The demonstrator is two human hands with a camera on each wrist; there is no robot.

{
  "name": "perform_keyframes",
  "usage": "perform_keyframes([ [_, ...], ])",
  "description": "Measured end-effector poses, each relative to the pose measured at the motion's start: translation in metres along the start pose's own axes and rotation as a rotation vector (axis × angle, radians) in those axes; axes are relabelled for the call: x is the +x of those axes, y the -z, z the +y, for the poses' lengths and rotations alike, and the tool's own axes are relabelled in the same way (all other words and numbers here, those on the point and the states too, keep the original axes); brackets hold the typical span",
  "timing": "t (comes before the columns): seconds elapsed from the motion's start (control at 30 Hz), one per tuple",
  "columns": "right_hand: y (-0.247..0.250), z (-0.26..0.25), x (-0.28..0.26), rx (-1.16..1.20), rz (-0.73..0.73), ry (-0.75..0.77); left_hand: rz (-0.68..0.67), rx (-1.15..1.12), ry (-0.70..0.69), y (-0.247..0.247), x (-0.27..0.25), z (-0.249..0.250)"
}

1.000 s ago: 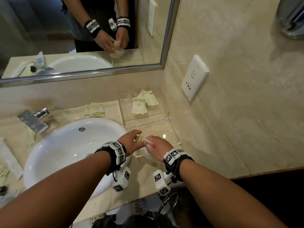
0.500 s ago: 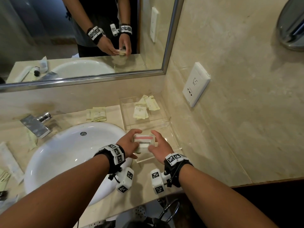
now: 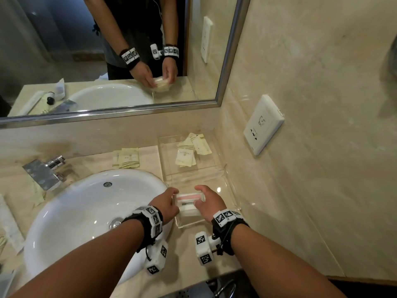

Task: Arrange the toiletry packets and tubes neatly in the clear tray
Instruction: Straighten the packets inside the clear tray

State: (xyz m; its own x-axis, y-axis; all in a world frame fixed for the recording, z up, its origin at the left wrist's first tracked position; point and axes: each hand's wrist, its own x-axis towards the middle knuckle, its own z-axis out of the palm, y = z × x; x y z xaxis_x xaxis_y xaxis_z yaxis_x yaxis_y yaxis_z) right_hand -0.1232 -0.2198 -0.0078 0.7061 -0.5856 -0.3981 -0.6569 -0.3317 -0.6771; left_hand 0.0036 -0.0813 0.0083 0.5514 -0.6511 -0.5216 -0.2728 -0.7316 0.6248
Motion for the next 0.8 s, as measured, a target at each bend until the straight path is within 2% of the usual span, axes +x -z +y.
perform_keyframes([
  [0.17,0.003,0.007,0.036,-0.014,0.008,-0.15,-0.035,0.496,-0.1,0.012,0.013,-0.018],
  [0.27,0.0,0.004,0.051,0.002,0.011,-0.177,-0.07,0.652,-0.203,0.013,0.017,-0.019],
  [0.4,-0.011,-0.002,0.068,0.073,0.041,-0.236,-0.102,0.782,-0.344,0.006,0.026,-0.012],
  [0.53,-0.021,-0.006,0.082,0.065,0.075,-0.307,-0.173,0.87,-0.412,-0.008,0.037,-0.007],
  [0.67,-0.025,-0.003,0.084,-0.016,0.108,-0.283,-0.177,0.929,-0.394,-0.019,0.048,-0.013],
  [0.8,-0.026,0.001,0.084,-0.173,0.059,-0.177,-0.179,0.919,-0.348,-0.024,0.054,-0.02],
])
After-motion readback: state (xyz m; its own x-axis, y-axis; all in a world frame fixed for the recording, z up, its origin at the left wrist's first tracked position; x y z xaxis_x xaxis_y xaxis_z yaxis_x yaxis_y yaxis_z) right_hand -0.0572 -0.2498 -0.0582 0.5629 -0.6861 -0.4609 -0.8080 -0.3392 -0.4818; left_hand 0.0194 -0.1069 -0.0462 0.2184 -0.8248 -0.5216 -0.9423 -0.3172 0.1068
